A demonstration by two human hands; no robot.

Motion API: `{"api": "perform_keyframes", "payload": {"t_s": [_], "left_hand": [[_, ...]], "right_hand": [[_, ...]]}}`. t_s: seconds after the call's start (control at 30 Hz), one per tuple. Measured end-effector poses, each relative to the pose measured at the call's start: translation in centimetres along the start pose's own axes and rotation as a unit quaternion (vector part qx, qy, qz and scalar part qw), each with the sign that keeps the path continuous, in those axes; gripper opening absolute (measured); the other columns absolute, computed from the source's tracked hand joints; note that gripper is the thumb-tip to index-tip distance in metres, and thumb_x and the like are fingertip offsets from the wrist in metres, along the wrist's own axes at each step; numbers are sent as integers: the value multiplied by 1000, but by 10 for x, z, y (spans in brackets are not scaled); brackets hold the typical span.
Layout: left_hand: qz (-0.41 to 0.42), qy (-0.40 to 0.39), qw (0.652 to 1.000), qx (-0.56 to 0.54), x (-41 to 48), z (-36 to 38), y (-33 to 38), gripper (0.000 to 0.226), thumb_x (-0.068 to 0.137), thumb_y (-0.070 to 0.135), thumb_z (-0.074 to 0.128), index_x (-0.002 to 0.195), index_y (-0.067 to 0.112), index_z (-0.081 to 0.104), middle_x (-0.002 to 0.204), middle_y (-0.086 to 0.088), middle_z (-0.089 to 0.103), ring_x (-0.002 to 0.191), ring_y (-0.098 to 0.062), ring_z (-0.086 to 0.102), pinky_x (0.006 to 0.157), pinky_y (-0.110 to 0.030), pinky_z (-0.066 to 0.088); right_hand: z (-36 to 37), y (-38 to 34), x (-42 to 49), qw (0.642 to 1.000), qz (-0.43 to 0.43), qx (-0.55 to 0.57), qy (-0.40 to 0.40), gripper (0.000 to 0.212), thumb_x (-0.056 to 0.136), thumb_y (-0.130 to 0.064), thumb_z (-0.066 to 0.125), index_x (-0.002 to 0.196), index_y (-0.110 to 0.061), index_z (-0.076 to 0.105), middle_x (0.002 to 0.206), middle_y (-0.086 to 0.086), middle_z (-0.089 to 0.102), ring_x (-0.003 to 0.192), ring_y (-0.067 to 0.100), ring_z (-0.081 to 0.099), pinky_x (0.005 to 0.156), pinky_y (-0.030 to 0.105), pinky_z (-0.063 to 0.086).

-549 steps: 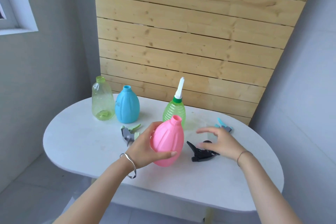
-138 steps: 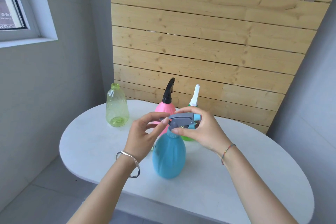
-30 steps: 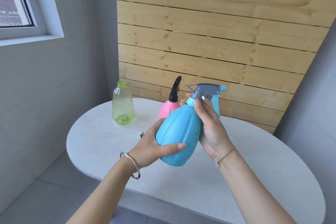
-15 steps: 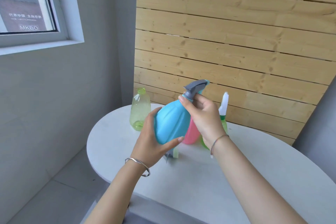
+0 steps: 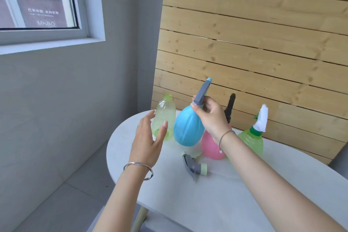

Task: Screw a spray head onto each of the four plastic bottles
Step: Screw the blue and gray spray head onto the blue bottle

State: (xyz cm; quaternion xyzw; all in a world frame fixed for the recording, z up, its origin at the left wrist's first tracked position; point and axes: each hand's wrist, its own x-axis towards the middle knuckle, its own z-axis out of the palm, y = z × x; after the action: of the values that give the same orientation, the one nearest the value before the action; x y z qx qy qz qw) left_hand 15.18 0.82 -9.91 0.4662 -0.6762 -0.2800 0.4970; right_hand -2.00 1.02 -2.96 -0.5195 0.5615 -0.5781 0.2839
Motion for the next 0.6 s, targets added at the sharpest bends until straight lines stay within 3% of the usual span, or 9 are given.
{"api": "perform_keyframes", "payload": {"t_s": [0.1,0.23,0.47,0.6], "left_hand": [[-2,8,1000,-5,3,1,-1,66,80,65,34,134,28,35,136,9,44,125,-11,43,89,-24,34],[-3,11,1000,-9,4,3,-2,64,80,64,34,133,28,37,135,9,45,123,-11,44,85,-20,34],[-5,20,1000,-14,6,5,-4,58,82,60,36,131,29,38,130,15,44,122,-9,44,88,-23,35],[-12,20,1000,-15,7,6,-5,55,84,58,38,130,29,39,125,19,41,122,-10,44,81,-15,34]], "right_hand": [[5,14,8,1000,6,-16,18,19,88,-13,60,104,-22,59,106,-7,64,104,12,57,97,25,41],[8,28,14,999,23,-16,25,16,89,-11,59,100,-23,57,95,-15,61,100,11,55,91,22,39],[12,36,18,997,42,-47,36,18,91,-12,55,108,-17,58,100,-2,60,95,14,54,85,23,40],[11,34,20,996,55,-68,21,19,92,-15,54,110,-19,57,104,0,61,97,15,54,84,23,39]]}}
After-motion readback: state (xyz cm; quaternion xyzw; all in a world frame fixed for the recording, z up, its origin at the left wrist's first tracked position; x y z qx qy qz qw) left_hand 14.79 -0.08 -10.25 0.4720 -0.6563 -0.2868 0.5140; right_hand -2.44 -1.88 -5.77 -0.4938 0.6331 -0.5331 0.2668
